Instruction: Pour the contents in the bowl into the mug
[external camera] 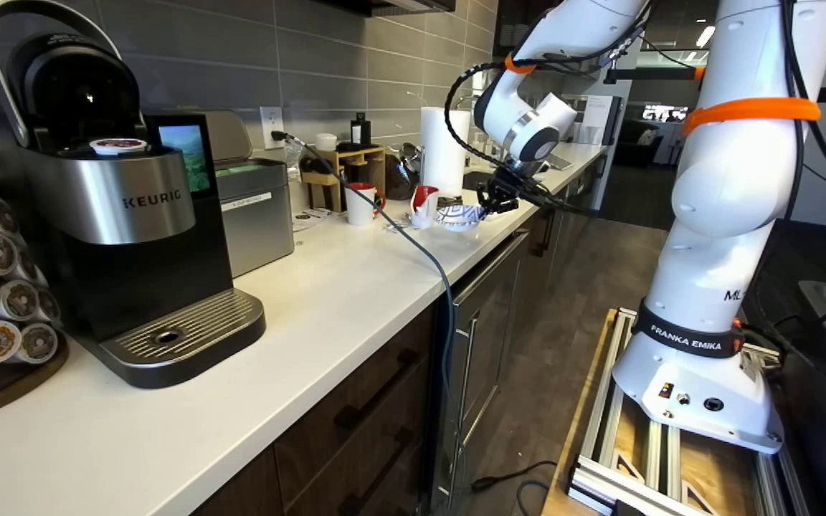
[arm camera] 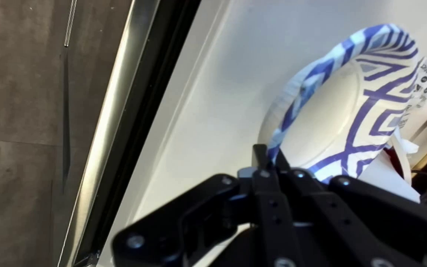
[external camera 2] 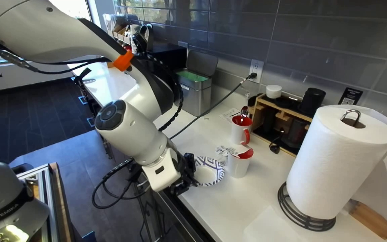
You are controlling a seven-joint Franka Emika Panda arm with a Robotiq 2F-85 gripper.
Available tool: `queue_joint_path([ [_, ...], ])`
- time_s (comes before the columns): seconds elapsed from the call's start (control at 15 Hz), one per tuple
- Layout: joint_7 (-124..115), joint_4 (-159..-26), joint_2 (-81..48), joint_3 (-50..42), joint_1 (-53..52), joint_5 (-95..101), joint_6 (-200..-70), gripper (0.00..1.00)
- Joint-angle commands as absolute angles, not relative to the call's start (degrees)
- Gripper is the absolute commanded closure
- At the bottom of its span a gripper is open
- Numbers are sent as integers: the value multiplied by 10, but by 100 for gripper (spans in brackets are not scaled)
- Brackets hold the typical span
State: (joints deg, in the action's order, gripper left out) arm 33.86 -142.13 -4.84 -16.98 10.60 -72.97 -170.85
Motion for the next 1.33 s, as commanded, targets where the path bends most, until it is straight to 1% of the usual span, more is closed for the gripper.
queue_joint_path([
  [0.0, 333, -1396, -83, -158, 101, -769, -1707, 99],
  [0.67, 293, -1345, -152, -145, 101, -791, -1722, 99],
  [0.8, 303, -1358, -134, -147, 102, -776, -1709, 97],
  [0.93, 300, -1350, -140, -147, 102, -778, -1709, 97],
  [1.0, 300, -1348, -142, -147, 102, -778, -1710, 99],
  [1.27, 276, -1341, -156, -151, 103, -768, -1700, 99],
])
